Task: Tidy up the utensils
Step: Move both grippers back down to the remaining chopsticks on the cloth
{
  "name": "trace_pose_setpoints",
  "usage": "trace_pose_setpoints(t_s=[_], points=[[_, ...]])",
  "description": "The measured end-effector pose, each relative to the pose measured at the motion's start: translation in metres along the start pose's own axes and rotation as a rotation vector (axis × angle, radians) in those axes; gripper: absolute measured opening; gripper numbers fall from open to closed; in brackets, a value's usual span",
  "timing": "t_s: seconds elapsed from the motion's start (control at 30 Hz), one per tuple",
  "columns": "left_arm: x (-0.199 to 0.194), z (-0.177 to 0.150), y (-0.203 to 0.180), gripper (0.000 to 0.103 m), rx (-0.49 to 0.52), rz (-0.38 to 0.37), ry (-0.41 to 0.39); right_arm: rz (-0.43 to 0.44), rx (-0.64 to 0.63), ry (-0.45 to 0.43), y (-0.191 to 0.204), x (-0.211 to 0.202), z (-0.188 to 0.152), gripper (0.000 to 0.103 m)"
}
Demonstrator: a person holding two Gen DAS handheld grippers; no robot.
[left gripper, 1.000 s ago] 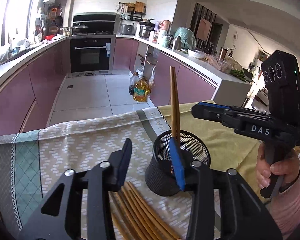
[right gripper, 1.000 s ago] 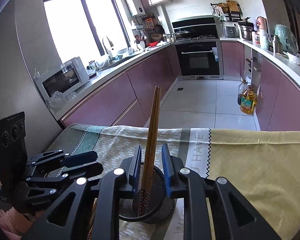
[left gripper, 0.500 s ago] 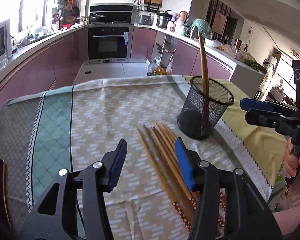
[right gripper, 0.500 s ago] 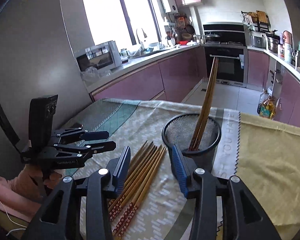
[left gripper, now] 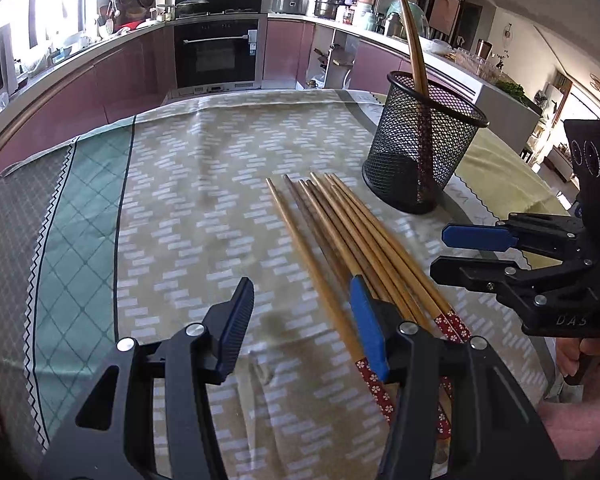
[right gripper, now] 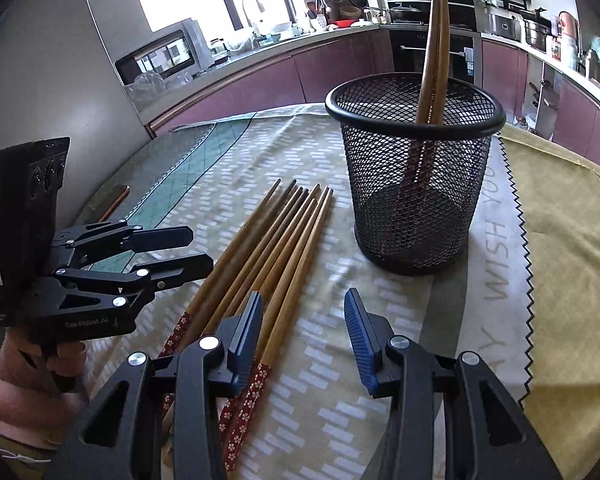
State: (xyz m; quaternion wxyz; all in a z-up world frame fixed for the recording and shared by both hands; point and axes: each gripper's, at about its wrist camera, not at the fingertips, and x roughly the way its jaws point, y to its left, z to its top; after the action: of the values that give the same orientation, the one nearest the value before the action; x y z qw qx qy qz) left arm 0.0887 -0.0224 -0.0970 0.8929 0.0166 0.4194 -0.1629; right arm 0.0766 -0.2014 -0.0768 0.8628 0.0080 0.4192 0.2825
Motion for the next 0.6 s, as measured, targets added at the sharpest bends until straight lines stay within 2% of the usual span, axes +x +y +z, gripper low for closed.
trace_pose_setpoints(t_s=[0.37,0.6], points=[[0.011,0.003,-0.003,0.049,0.019,0.033,0.031,-0.072,-0.026,0.024,0.011,0.013,0.000,0.037],[0.015,0.002,-0.005,0.046,0.046,0.050,0.037,-0.085,-0.027,0.031,0.013,0.018,0.003,0.037]])
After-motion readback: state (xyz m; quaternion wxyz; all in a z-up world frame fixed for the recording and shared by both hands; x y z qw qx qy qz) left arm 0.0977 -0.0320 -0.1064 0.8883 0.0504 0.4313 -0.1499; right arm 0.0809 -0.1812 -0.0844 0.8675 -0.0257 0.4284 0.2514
